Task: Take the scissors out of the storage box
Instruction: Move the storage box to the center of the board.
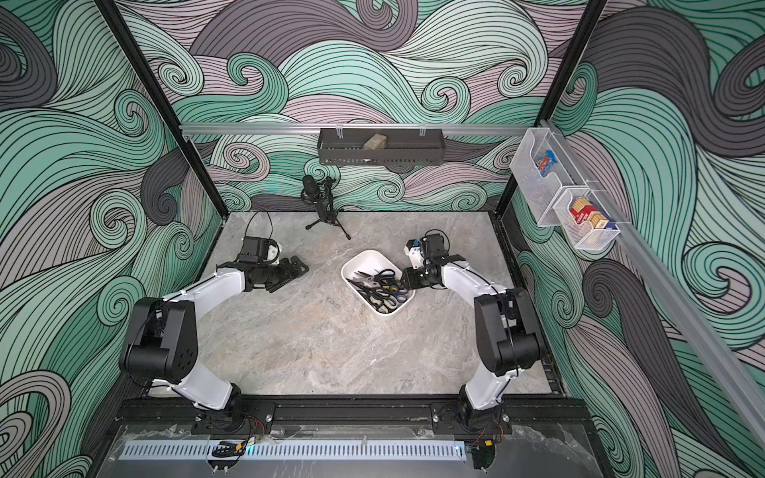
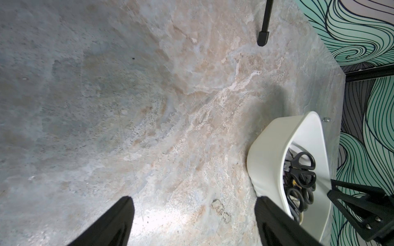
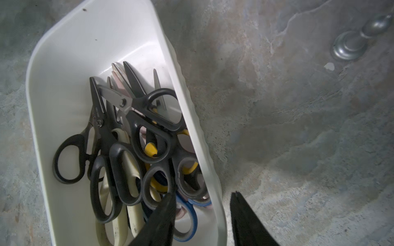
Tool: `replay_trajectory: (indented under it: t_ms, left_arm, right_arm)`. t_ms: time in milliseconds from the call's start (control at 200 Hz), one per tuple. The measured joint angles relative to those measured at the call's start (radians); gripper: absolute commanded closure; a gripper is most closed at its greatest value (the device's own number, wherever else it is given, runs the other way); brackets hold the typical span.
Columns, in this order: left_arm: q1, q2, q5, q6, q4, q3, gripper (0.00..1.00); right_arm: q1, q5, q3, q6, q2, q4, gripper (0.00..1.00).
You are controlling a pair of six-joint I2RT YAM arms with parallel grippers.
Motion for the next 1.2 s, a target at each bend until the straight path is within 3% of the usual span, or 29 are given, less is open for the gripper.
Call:
replay_trajectory:
  t_ms: [125,315,430,580,906,1201]
  left_arm:
    - [0.002,-0.003,0.0,-0.002,0.001,-0.026,0.08]
    - [0.01,-0.004,0.0,-0.002,0.002,-0.028,0.08]
    - [0.018,-0.007,-0.001,-0.003,0.002,-0.028,0.07]
    - [0.028,-0.037,-0.004,-0.019,0.011,-0.029,0.07]
    - [0.059,-0.104,-0.028,-0.074,0.027,-0.048,0.07]
    - [0.061,-0.115,-0.023,-0.086,0.022,-0.095,0.07]
  right_arm:
    - [0.019,0.04,0.0,-0.008,0.012,-0.003,0.65]
    - [0.046,0.085,0.0,-0.007,0.012,-0.005,0.9]
    - [0.092,0.097,-0.001,0.0,0.006,-0.01,1.0]
    - [0.176,0.148,-0.001,0.065,-0.004,-0.011,1.0]
    - [0.424,0.259,0.122,0.374,0.035,-0.045,1.0]
    - [0.463,0.235,0.283,0.53,0.215,-0.042,1.0]
